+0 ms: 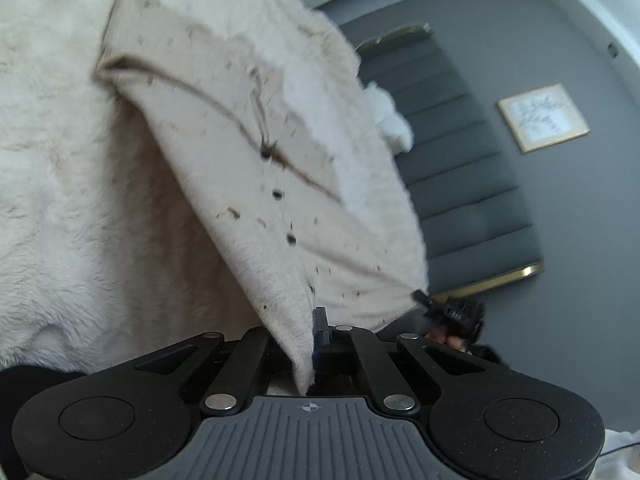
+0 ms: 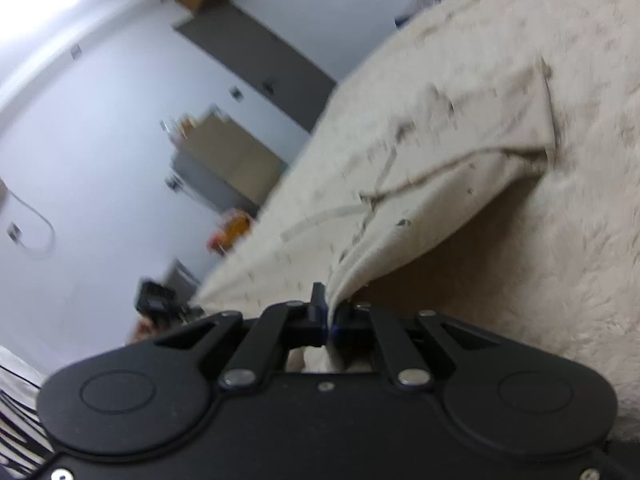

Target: Fold clothes

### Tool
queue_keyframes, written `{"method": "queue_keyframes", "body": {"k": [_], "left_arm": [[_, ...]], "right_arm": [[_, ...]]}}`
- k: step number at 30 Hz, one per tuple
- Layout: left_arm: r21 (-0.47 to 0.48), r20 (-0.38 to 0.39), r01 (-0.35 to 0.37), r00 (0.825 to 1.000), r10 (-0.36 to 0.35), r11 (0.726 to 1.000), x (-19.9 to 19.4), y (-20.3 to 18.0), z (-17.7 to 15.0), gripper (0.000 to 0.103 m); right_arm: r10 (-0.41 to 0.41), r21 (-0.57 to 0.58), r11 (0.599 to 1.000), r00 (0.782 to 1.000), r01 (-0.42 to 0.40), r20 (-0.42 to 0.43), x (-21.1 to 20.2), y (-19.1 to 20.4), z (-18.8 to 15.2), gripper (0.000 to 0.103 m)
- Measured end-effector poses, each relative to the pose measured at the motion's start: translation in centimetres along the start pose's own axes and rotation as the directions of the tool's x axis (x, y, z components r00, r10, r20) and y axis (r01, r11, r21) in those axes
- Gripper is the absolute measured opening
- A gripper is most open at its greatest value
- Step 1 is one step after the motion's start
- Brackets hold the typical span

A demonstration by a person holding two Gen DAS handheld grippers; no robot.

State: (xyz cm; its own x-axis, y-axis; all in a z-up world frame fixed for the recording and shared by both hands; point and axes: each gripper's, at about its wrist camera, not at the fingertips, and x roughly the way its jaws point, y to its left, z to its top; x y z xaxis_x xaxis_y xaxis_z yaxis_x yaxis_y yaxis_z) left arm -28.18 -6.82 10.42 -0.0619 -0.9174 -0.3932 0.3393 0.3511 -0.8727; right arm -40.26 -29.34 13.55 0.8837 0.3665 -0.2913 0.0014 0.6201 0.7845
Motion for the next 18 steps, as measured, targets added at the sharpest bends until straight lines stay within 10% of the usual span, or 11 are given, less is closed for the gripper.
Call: {"method": "queue_keyframes", "body": {"k": [10, 18], "left_arm": [[-0.061, 0.107, 0.068, 0.992, -0.061, 0.996, -0.1, 0.8, 7.4, 0.0], [-0.014, 0.224, -0.013, 0.975, 0.016, 1.0, 5.2, 1.0, 27.3, 0.0]], "right_arm": [[-0.021, 0.045, 0.999, 0.997, 0.017, 0.08, 1.9, -0.5, 6.0, 0.001], [-0.166, 0.085, 0.984, 0.974, 0.154, 0.154, 11.5, -4.7, 19.4, 0.001]]}}
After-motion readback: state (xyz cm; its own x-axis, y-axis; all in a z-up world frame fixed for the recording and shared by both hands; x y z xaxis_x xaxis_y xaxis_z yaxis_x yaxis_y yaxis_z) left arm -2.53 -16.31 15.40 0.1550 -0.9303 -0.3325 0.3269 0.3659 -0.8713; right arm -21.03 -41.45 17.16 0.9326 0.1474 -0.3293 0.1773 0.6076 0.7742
